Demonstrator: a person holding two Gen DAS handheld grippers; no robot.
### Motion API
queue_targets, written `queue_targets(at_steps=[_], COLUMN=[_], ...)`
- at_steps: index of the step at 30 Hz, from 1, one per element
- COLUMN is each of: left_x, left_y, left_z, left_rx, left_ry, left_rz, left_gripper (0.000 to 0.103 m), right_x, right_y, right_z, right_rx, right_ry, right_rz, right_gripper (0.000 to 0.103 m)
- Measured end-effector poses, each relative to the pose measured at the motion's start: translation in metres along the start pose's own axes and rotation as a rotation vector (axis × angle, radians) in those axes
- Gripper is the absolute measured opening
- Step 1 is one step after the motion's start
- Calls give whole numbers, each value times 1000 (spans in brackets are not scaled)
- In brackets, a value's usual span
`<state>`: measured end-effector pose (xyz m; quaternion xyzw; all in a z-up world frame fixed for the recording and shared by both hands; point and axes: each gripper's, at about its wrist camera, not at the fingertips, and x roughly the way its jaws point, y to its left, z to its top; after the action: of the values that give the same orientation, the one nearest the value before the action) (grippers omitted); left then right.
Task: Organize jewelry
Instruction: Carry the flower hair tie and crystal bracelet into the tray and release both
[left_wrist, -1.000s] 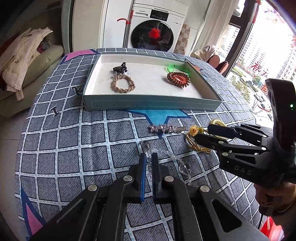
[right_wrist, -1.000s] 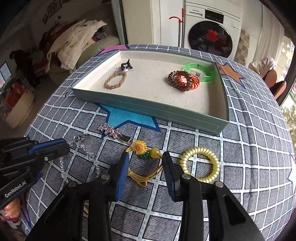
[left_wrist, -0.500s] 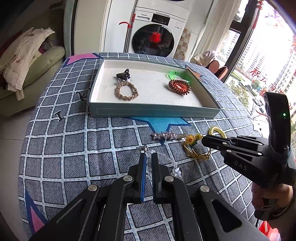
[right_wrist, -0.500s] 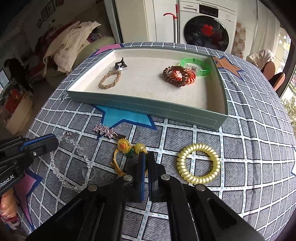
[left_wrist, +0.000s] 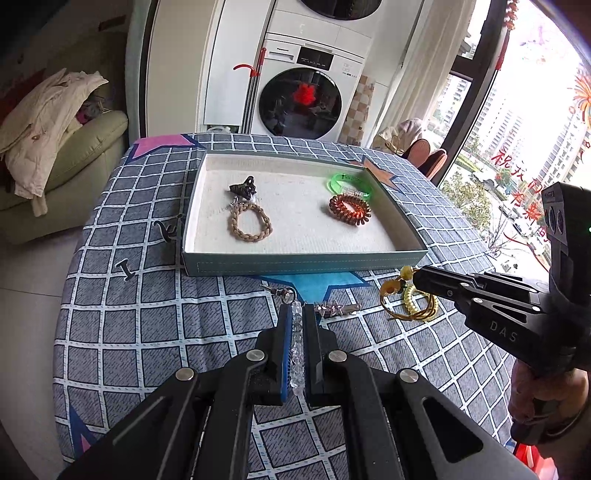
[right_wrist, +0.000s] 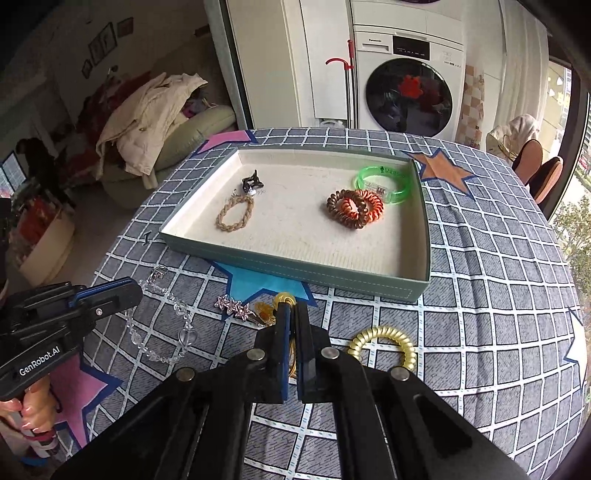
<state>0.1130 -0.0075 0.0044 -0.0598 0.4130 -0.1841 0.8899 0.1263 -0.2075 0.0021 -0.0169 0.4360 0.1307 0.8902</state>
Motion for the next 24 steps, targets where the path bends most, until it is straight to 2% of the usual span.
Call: queue_targets(at_steps=[14,24], left_x=[-3,37], left_y=[5,4], left_z=[66,103], left_rx=[44,66], left_ry=[-107,-94], left_rz=[15,0], left_gripper=[25,25], right_x=[1,34], right_y=[-9,-17], right_z=[43,79], right_rx=[43,75], right_ry=[-60,-52], right_rz=[10,20], right_gripper=[3,3])
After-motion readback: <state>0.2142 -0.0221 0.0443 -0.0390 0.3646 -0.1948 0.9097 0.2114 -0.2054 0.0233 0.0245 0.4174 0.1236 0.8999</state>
